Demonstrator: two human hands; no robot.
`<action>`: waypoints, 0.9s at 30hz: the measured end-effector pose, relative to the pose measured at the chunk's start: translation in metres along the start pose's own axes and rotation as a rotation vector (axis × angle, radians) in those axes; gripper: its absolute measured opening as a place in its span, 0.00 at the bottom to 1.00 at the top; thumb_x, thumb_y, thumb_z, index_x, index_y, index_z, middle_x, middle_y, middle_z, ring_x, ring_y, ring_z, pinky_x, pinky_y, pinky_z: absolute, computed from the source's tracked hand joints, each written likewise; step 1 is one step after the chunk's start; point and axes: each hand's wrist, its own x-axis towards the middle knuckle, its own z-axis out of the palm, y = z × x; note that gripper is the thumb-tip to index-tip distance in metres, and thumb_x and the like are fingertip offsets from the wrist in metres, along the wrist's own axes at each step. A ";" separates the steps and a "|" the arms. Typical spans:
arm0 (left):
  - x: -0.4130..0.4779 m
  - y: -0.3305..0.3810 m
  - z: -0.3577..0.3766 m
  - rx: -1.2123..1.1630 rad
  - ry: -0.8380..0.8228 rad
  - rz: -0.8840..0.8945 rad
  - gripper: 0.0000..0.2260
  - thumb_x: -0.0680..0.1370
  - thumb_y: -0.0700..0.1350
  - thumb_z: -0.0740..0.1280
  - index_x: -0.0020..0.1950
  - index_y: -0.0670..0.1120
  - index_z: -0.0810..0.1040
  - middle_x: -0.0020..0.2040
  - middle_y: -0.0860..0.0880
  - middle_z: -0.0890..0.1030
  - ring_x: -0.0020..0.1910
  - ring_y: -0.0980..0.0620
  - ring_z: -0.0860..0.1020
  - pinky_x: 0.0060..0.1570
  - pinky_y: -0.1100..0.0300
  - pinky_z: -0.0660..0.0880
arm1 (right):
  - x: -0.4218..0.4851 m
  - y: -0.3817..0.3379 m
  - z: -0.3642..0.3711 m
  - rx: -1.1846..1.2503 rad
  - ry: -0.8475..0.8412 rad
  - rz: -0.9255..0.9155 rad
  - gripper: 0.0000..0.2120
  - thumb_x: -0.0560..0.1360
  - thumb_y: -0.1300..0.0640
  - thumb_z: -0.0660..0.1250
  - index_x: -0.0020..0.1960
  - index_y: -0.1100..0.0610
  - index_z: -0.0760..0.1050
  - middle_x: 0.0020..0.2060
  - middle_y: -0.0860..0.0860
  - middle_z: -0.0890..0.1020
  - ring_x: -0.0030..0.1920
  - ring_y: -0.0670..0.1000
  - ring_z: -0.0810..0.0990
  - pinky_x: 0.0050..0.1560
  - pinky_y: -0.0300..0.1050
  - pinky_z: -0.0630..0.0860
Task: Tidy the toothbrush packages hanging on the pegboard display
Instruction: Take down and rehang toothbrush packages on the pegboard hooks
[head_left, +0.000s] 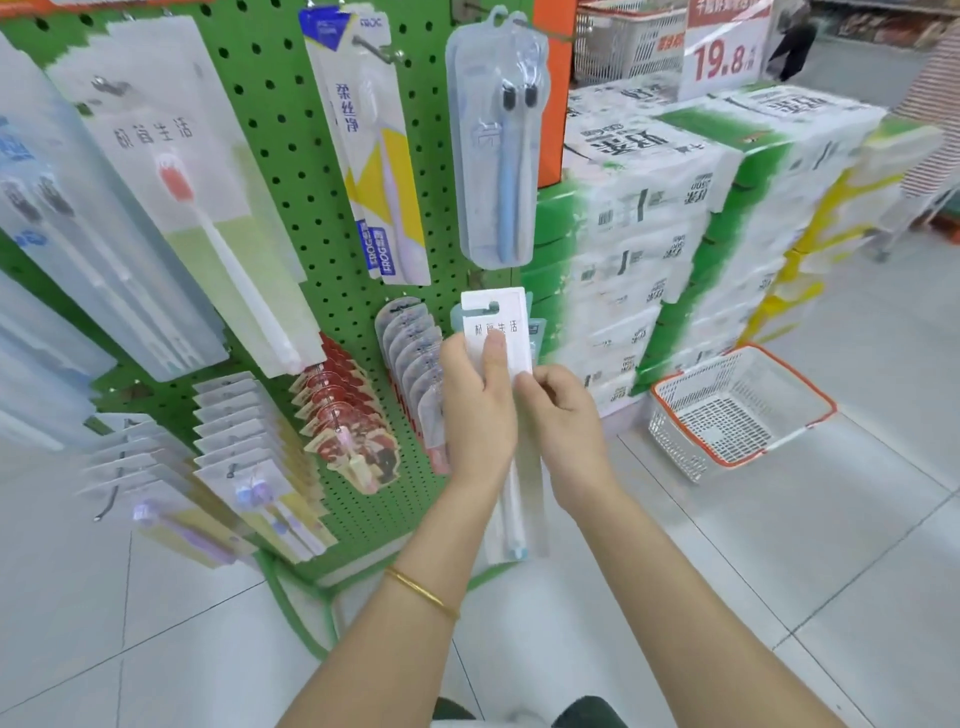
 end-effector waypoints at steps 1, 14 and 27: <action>-0.002 0.000 0.001 0.011 -0.003 0.030 0.10 0.81 0.48 0.59 0.52 0.41 0.69 0.38 0.54 0.71 0.38 0.53 0.71 0.41 0.57 0.67 | 0.001 0.002 0.001 0.077 0.004 0.048 0.10 0.78 0.60 0.64 0.38 0.57 0.72 0.34 0.50 0.73 0.37 0.46 0.70 0.40 0.41 0.68; -0.029 -0.040 -0.027 0.723 -0.558 0.153 0.36 0.79 0.59 0.52 0.77 0.43 0.39 0.76 0.41 0.56 0.71 0.40 0.64 0.63 0.46 0.67 | 0.037 0.003 -0.001 0.697 0.079 0.405 0.10 0.80 0.62 0.61 0.40 0.59 0.69 0.34 0.55 0.77 0.34 0.52 0.76 0.43 0.50 0.76; -0.034 -0.029 -0.039 1.047 -0.788 0.111 0.58 0.69 0.62 0.72 0.75 0.44 0.30 0.73 0.43 0.56 0.68 0.44 0.67 0.55 0.50 0.71 | 0.029 0.006 -0.006 0.730 0.172 0.492 0.10 0.80 0.62 0.62 0.39 0.58 0.70 0.30 0.53 0.76 0.32 0.50 0.75 0.37 0.48 0.76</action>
